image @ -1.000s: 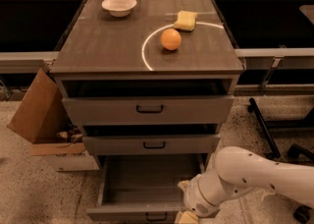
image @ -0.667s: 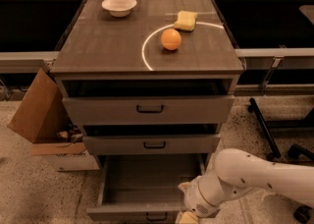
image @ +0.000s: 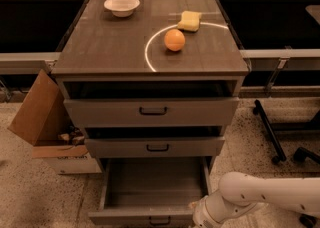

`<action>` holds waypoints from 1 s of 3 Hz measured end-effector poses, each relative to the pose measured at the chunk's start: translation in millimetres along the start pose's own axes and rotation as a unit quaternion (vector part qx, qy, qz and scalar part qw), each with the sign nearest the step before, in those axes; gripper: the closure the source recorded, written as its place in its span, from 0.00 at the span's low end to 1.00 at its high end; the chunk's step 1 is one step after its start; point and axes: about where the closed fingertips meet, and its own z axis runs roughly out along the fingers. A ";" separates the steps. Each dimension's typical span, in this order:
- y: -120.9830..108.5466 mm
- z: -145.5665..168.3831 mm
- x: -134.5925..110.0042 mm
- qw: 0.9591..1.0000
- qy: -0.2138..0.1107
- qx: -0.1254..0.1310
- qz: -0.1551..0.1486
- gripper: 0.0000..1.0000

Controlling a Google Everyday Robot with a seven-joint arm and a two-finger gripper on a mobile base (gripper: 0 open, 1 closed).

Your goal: Close bottom drawer

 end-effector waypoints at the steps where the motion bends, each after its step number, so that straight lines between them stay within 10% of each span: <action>1: -22.7 35.1 33.2 1.000 -0.016 -0.019 0.015 0.00; 3: -50.4 78.4 75.9 0.997 -0.034 -0.051 0.037 0.15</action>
Offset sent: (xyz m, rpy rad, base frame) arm -0.0026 -0.0324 -0.1395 0.1285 0.1076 -0.0479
